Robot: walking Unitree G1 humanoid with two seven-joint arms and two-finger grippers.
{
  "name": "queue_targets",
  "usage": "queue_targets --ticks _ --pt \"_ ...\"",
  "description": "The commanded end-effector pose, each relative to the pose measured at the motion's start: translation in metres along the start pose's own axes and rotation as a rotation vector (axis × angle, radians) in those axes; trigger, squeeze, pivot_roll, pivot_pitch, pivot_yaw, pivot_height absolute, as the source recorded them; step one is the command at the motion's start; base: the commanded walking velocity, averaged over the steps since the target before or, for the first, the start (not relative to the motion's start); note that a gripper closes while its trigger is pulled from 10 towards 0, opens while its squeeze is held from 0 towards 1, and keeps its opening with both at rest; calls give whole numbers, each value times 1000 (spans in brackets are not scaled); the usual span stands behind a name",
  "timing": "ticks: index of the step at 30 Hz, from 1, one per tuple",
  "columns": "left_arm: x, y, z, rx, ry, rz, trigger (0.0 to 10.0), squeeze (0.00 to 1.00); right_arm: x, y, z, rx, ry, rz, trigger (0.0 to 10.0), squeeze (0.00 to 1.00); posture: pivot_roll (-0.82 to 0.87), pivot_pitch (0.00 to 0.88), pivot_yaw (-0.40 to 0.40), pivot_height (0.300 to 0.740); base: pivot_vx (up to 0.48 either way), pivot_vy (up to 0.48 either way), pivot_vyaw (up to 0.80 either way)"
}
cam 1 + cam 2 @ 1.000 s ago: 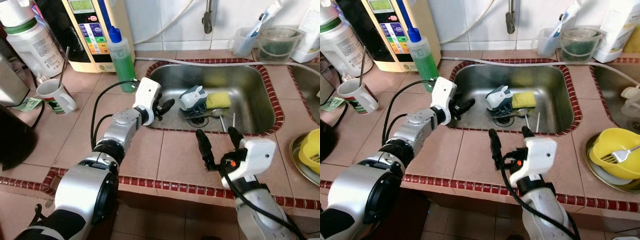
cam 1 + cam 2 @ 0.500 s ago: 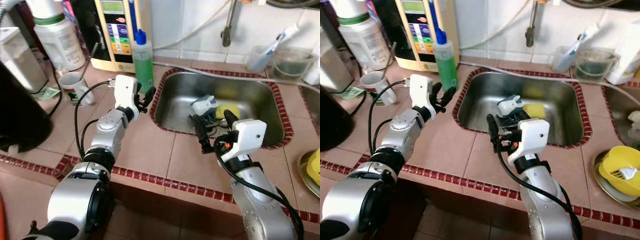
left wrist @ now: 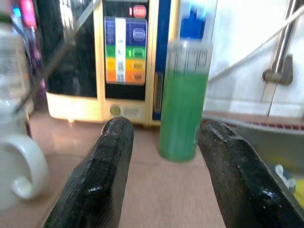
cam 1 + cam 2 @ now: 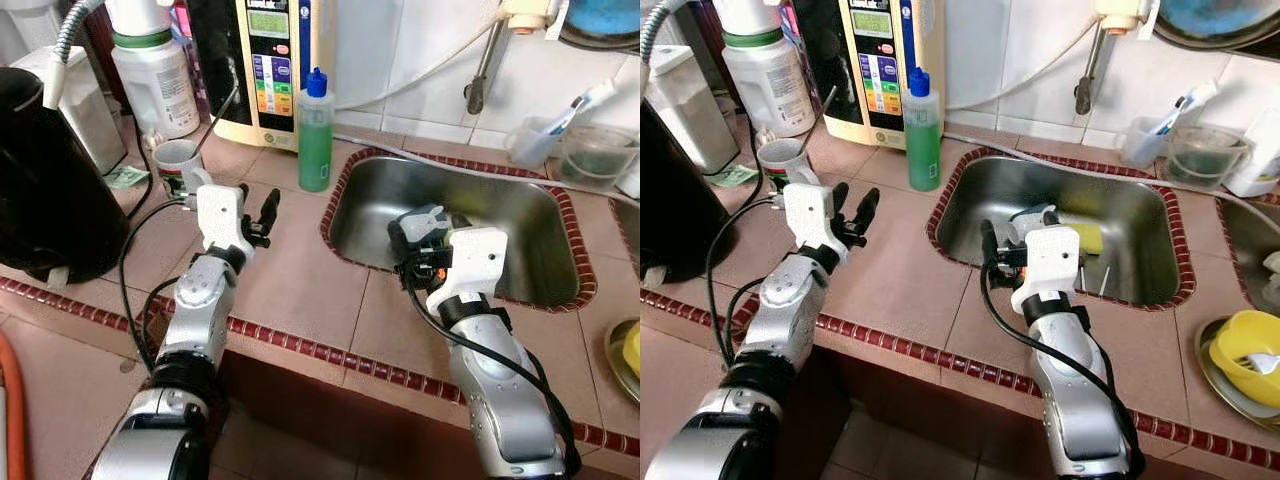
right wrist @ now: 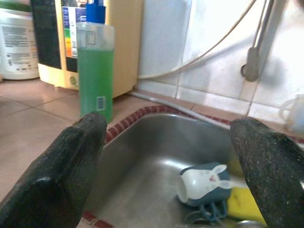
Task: Kitchen organization
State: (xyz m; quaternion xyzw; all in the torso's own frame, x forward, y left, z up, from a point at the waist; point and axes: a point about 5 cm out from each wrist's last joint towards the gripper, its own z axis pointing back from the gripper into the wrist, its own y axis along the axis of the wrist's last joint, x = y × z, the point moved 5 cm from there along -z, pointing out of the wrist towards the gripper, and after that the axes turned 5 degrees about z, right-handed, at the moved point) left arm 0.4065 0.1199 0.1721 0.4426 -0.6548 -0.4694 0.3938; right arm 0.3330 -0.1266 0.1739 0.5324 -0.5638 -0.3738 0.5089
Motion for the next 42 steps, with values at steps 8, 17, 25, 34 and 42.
queue_targets --ticks 8,17,25,34,42 --pt "-1 1 11 -7 20 6 10000 0 36 6 -4 65 -167 28 10000 0 -14 0 17 740 0 0 0" --pt "5 6 9 -16 -1 -11 10000 0 34 5 -9 78 -165 36 10000 0 -9 0 16 740 0 0 0" --pt "8 2 10 -46 -4 -3 10000 0 35 1 -10 61 -166 35 10000 0 -9 0 9 740 0 0 -358" --pt "8 4 9 -39 4 -1 10000 0 33 0 -14 57 -147 40 10000 0 -4 0 0 740 0 0 -772" --pt "7 5 10 -35 6 -1 10000 0 32 -1 -15 50 -136 50 10000 0 -2 0 -9 740 0 0 -762"
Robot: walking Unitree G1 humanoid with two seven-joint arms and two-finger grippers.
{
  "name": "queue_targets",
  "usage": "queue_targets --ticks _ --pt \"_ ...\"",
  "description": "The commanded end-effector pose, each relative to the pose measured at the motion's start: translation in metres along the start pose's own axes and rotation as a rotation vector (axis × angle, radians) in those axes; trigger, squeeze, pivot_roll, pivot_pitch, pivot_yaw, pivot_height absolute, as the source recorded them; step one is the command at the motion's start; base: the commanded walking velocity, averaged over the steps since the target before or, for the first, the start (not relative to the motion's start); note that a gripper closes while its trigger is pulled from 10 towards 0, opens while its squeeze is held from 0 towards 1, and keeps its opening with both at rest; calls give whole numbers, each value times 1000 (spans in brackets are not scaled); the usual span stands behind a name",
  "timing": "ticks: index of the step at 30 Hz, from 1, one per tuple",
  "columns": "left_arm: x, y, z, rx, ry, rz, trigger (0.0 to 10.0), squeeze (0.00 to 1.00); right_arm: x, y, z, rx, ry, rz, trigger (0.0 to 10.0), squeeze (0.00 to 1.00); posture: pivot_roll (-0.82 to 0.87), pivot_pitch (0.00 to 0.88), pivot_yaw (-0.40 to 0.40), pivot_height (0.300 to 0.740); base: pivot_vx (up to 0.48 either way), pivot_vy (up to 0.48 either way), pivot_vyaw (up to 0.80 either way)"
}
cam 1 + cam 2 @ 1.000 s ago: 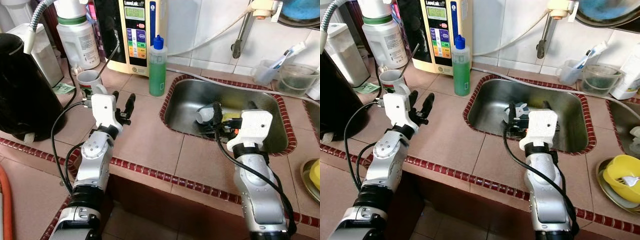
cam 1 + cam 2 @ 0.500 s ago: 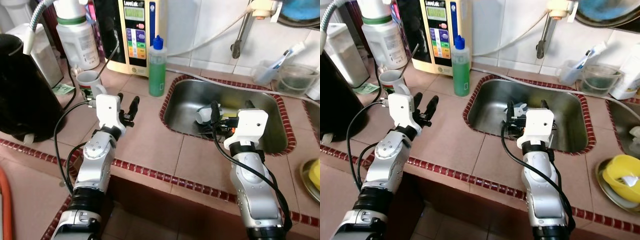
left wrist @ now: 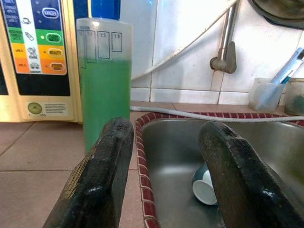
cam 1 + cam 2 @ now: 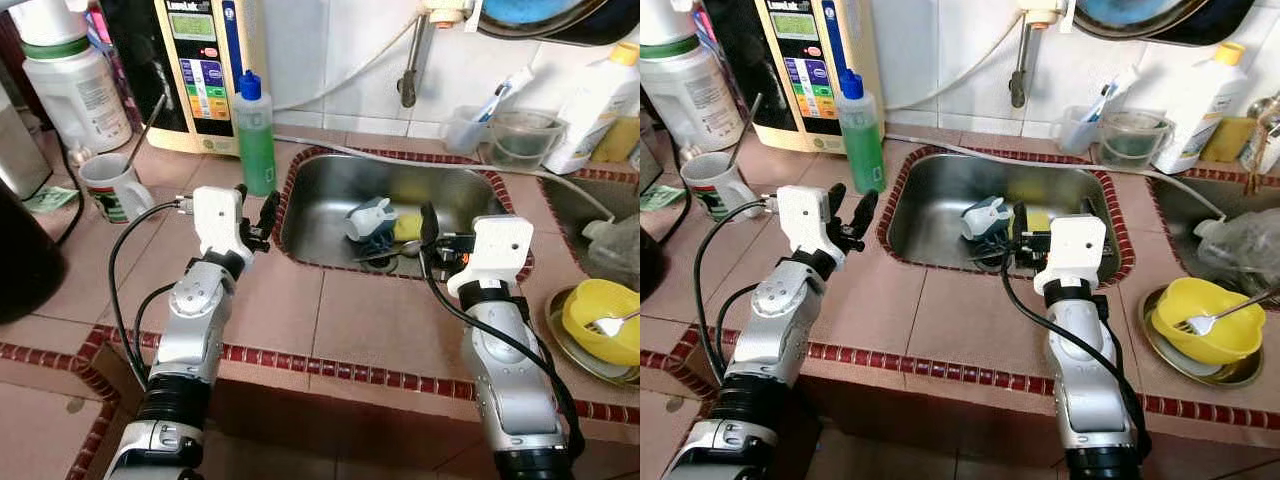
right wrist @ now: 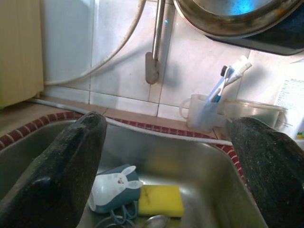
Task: Kitchen organization
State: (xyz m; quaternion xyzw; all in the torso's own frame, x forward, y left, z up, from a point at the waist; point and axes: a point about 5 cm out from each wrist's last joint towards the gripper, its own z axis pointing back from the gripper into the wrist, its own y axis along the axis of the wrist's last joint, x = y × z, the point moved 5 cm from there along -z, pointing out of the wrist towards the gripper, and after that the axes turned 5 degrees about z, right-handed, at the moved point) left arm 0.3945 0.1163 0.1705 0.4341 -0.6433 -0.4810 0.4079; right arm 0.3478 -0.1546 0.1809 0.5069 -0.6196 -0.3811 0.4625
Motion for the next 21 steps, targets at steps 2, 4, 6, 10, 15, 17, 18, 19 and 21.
queue_targets --ticks 2,4,6,10,15,17,18,19,21 --pt "1 5 -1 12 -3 -8 10000 0 1 -1 -3 -8 6 8 10000 0 -2 0 -12 740 0 0 -763" --pt "1 5 -1 15 -3 -7 10000 0 1 -2 -3 -10 10 11 10000 0 -2 0 -14 740 0 0 -763" --pt "1 6 -1 17 -3 -6 10000 0 0 -2 -3 -12 13 14 10000 0 -2 0 -15 740 0 0 -756" --pt "1 5 0 18 -1 8 10000 0 1 -3 -3 -12 12 24 10000 0 -4 0 -17 740 0 0 -739" --pt "2 5 0 18 -1 12 10000 0 2 0 -2 8 10 28 10000 0 -7 0 -18 740 0 0 -218" --pt "2 5 0 18 -1 13 10000 0 3 0 -2 9 9 32 10000 0 -7 0 -18 740 0 0 0" --pt "1 6 0 21 -1 17 10000 0 4 3 -1 26 1 33 10000 0 -8 0 -19 740 0 0 0" --pt "1 6 0 22 -1 18 10000 0 6 5 -1 32 -4 31 10000 0 -8 0 -19 740 0 0 0" --pt "1 6 0 22 -2 17 10000 0 6 5 -1 31 -5 29 10000 0 -8 0 -19 740 0 0 0"
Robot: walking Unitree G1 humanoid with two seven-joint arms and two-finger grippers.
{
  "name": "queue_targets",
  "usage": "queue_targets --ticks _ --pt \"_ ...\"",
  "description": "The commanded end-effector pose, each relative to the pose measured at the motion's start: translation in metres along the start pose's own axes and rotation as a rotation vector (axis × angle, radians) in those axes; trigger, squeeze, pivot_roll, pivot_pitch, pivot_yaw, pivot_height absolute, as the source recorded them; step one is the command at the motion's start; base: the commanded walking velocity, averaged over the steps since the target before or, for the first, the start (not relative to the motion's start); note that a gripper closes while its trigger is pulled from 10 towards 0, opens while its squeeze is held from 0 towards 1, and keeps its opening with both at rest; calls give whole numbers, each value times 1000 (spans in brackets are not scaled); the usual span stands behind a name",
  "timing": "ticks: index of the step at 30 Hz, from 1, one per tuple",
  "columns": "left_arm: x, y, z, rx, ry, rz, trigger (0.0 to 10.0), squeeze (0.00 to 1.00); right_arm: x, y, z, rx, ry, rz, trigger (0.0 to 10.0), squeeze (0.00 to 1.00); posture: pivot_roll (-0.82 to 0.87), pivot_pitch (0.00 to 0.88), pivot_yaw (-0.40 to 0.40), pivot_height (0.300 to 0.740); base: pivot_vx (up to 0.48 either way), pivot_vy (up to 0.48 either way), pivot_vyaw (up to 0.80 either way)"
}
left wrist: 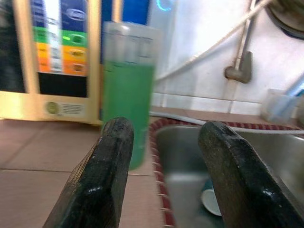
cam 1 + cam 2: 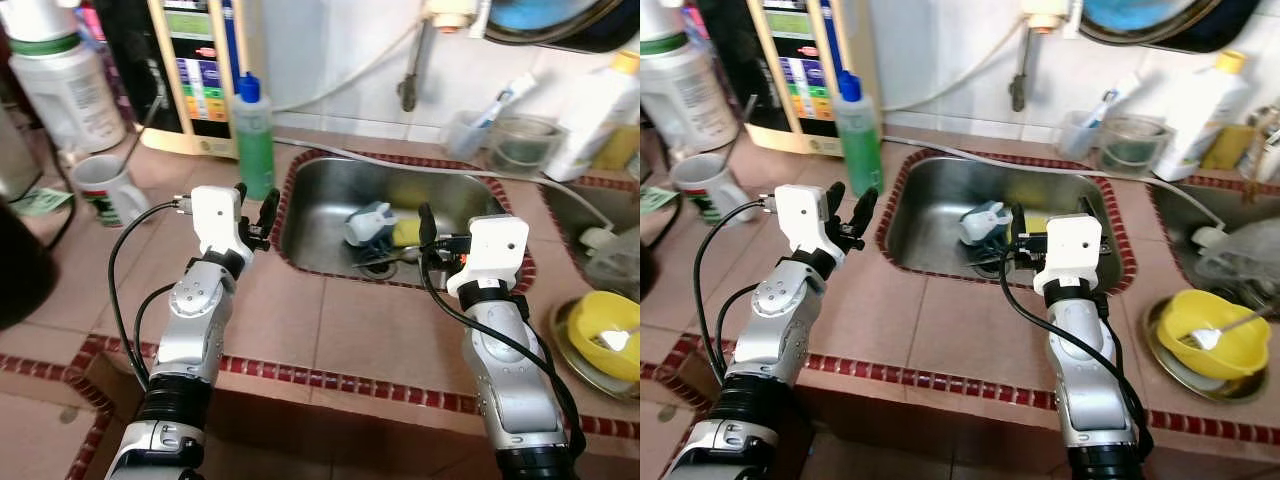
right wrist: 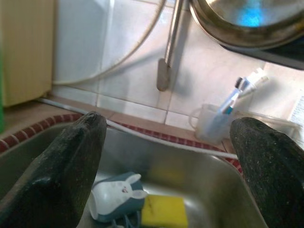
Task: Kitchen organization
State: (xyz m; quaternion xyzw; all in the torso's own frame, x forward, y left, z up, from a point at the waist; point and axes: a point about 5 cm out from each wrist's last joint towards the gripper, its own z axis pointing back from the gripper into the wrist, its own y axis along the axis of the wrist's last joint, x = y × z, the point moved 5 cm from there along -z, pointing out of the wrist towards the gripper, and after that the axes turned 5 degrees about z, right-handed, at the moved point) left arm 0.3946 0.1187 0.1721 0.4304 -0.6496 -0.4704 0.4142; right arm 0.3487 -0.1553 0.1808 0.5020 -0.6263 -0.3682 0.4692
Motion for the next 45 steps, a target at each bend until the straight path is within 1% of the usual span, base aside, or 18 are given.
queue_targets --ticks 1,3,10,19,26,32,42,45 --pt "3 5 -1 11 -11 -8 10000 0 7 5 -1 21 -18 -1 10000 0 -8 0 -19 740 0 0 0" --pt "4 5 1 12 -20 -14 10000 0 10 4 0 22 -23 0 10000 0 -10 0 -15 740 0 0 0" --pt "4 7 2 13 -32 -17 10000 0 10 3 4 20 -22 4 10000 0 -11 0 -11 740 0 -72 0" --pt "4 9 3 18 -28 -16 10000 0 9 4 5 23 -17 -2 10000 0 -9 0 -13 740 0 -400 0" --pt "2 12 5 21 -20 -11 10000 0 10 8 5 43 -17 -24 10000 0 -7 0 -17 740 0 -415 0" --pt "0 12 5 19 -14 -12 10000 0 11 13 5 63 -21 -36 10000 0 -7 0 -18 740 0 -414 0" --pt "-1 14 4 17 -9 -11 10000 0 10 28 4 124 -17 -77 10000 0 -5 0 -8 740 0 -415 0" --pt "-1 15 4 17 -10 -11 10000 0 10 28 4 126 -18 -79 10000 0 -4 0 -9 740 0 -415 0"
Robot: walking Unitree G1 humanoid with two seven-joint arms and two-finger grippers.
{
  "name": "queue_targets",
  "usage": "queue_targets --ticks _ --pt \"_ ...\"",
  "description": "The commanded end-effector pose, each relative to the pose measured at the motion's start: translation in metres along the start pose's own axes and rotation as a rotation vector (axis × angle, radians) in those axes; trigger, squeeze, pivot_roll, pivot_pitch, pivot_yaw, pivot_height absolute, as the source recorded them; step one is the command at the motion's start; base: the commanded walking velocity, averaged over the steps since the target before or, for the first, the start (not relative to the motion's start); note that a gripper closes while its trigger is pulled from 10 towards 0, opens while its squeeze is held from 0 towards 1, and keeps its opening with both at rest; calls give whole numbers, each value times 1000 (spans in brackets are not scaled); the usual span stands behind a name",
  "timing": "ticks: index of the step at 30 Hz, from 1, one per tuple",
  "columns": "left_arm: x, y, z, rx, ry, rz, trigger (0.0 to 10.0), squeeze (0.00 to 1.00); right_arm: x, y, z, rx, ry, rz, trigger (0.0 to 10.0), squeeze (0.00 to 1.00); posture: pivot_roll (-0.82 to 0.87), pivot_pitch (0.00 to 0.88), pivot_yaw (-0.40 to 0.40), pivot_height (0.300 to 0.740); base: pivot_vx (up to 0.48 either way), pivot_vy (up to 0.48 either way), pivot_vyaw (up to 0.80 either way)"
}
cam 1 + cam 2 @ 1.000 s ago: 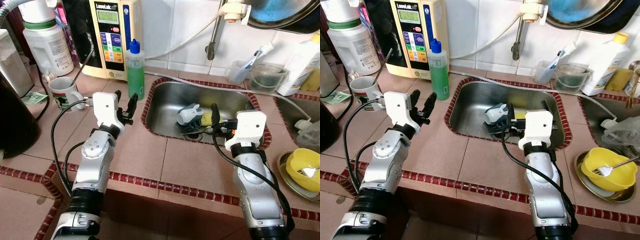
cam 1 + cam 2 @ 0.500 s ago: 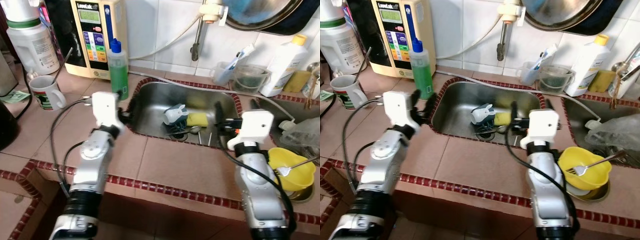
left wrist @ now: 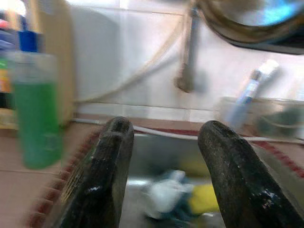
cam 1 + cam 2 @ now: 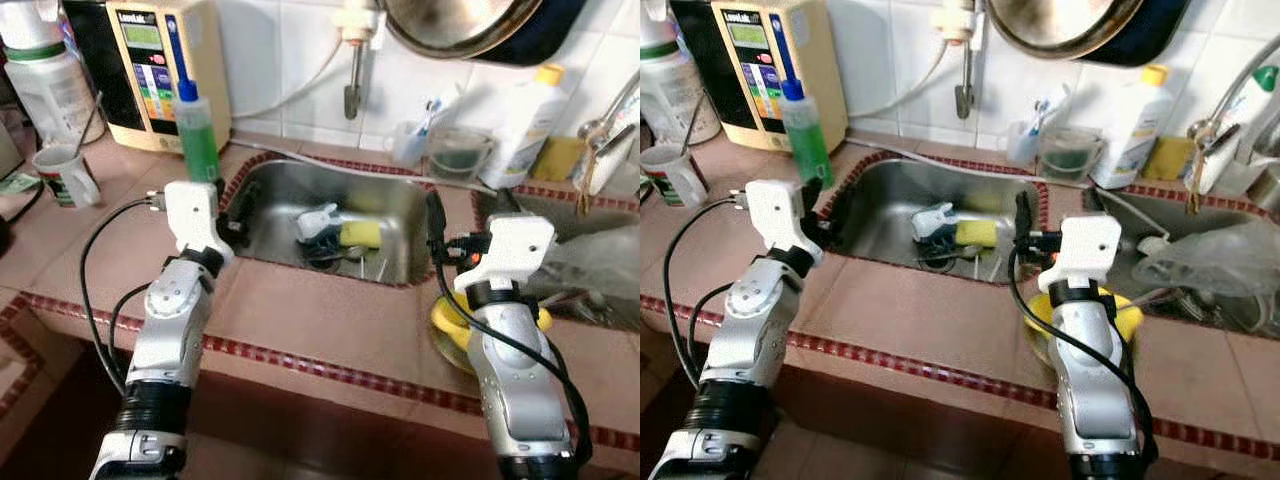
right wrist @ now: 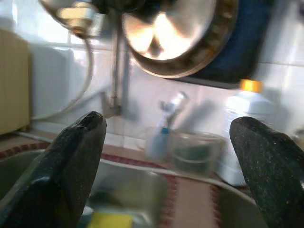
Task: Kitchen organization
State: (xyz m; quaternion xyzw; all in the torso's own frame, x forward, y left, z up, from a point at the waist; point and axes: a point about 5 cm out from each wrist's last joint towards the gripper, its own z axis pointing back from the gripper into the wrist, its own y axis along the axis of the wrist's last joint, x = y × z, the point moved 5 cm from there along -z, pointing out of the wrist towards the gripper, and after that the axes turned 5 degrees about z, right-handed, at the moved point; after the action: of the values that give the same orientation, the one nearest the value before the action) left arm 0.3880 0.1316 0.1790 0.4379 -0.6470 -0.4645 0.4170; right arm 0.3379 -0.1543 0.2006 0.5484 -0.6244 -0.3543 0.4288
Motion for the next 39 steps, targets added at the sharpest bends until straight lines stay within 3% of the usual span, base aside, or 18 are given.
queue_targets --ticks 1,19,39 --pt "9 5 -4 8 -28 -6 10000 0 6 7 -1 26 -17 -1 10000 0 -4 0 -9 740 0 -412 0" --pt "15 1 -3 -5 -43 -1 10000 0 5 4 0 19 -6 -1 10000 0 -9 0 -8 740 0 -382 0" --pt "34 -4 2 -31 -148 -31 10000 0 12 -25 15 -89 15 51 10000 0 -9 0 -11 740 0 0 0"
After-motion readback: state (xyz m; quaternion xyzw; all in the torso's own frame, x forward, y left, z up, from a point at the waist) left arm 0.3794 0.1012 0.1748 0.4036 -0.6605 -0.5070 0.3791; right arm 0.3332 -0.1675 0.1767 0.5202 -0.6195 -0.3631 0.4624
